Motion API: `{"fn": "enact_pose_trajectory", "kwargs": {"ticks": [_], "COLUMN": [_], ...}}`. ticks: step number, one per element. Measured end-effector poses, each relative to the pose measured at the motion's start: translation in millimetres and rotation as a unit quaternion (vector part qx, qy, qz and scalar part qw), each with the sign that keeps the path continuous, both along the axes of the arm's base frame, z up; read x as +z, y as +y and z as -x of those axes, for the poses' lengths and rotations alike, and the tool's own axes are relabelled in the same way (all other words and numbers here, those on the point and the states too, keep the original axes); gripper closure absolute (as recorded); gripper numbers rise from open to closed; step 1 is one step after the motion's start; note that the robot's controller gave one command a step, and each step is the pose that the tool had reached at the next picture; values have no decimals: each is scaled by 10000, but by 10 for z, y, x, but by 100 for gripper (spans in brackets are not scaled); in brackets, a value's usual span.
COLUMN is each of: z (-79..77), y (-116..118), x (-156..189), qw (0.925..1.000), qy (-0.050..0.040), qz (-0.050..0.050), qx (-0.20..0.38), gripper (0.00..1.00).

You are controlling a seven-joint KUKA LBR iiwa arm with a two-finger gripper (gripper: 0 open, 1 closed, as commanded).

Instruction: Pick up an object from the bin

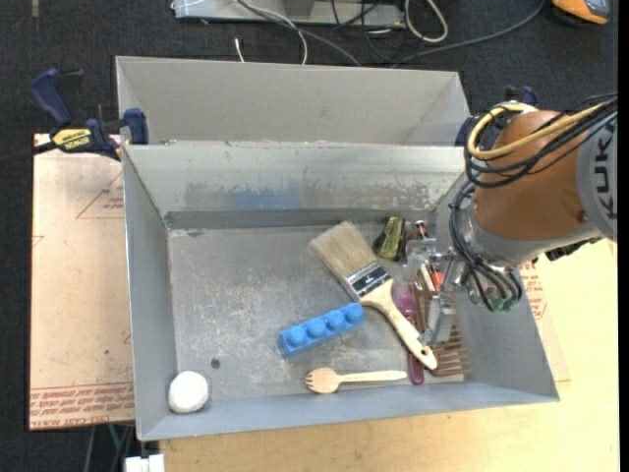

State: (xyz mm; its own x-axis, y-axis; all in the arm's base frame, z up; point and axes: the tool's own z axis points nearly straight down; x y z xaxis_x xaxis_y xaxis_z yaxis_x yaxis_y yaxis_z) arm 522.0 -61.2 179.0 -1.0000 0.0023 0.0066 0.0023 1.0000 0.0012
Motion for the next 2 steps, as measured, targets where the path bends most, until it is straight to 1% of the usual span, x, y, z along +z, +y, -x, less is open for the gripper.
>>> {"fn": "enact_pose_trajectory", "kwargs": {"ticks": [1,2], "z": [-18,331], "y": [3,102], "x": [35,-792], "qw": [10000,9972], "qy": [-36,-25], "qz": [4,-4], "qx": [13,743], "gripper": [0,0]}}
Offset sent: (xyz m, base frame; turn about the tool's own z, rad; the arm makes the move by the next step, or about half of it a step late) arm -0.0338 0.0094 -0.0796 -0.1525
